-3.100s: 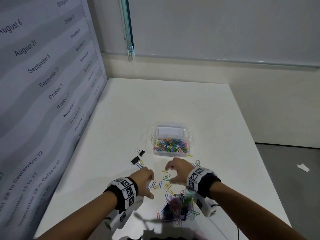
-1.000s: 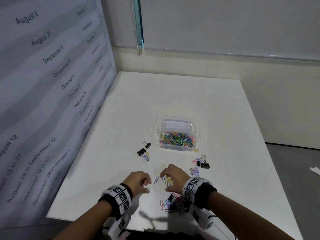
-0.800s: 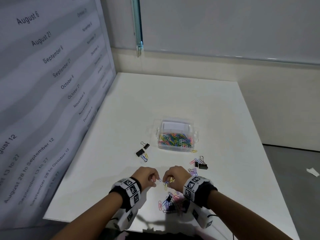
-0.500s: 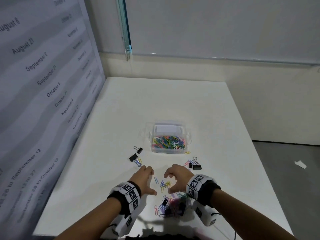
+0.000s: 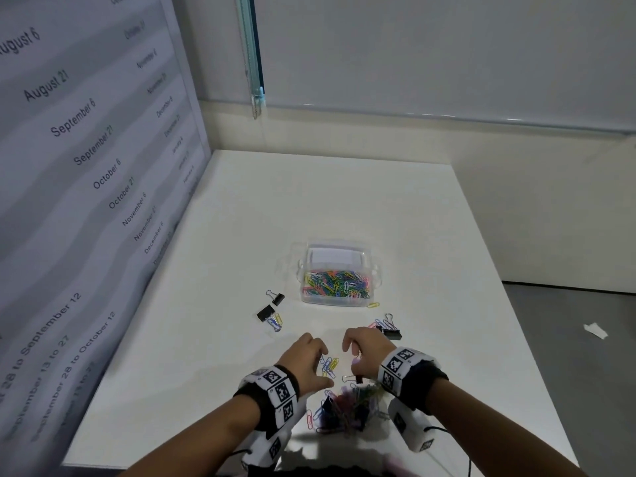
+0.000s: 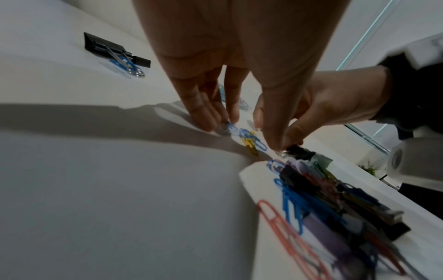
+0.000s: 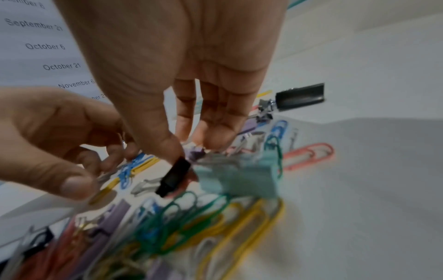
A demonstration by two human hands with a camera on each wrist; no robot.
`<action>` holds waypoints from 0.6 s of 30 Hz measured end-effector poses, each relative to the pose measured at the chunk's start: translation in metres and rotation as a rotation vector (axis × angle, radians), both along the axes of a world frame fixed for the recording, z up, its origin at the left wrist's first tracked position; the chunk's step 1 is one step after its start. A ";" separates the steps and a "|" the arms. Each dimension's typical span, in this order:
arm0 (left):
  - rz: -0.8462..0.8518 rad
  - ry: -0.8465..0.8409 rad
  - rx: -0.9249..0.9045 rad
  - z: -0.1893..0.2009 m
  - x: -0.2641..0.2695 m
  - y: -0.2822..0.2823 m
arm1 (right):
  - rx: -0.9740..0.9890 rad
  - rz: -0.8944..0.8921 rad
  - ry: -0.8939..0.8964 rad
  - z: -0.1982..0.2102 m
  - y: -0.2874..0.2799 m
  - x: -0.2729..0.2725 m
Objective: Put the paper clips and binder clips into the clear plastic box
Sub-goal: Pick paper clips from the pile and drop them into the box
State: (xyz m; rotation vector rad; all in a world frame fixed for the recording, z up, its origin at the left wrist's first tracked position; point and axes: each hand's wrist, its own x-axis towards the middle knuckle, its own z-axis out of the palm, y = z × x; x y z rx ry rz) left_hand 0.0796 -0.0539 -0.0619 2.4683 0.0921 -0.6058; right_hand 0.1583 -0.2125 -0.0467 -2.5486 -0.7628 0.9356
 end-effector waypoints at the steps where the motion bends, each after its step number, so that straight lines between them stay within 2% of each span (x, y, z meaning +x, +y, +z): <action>1: 0.000 -0.012 0.009 -0.001 -0.001 -0.001 | 0.000 0.012 -0.017 0.002 -0.002 0.000; 6: -0.009 -0.031 0.039 0.001 0.003 0.000 | 0.044 0.119 -0.041 0.007 0.010 -0.003; 9: 0.059 -0.022 0.012 0.004 0.003 0.005 | 0.033 0.183 -0.037 0.005 0.022 -0.005; 12: 0.123 -0.037 -0.022 0.002 -0.002 0.014 | 0.063 0.187 -0.022 0.004 0.028 -0.006; 18: 0.098 -0.059 0.046 -0.004 -0.009 0.025 | 0.063 0.204 -0.013 0.007 0.034 -0.006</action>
